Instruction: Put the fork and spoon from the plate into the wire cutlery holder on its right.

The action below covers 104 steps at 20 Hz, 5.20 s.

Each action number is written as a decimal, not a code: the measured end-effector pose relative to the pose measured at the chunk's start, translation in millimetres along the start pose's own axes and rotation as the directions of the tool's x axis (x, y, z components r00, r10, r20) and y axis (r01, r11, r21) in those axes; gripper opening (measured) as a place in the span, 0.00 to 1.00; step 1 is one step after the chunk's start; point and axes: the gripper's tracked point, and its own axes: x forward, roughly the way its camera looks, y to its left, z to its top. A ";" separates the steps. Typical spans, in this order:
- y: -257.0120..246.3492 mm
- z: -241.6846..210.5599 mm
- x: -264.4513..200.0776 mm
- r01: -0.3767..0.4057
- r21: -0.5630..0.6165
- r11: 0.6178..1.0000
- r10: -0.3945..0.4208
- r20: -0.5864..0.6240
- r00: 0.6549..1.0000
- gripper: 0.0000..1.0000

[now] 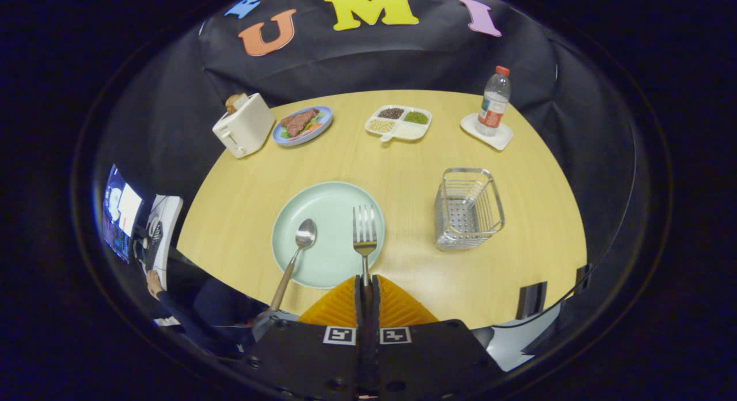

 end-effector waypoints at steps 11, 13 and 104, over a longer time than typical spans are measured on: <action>-88.9 40.5 -34.3 0.179 -0.086 0.980 -0.192 -0.180 0.965 0.00; -101.1 40.7 -29.3 0.187 -0.100 0.977 -0.206 -0.230 0.951 0.01; 99.9 -48.1 97.4 0.030 0.036 0.999 -0.025 -0.130 0.991 0.03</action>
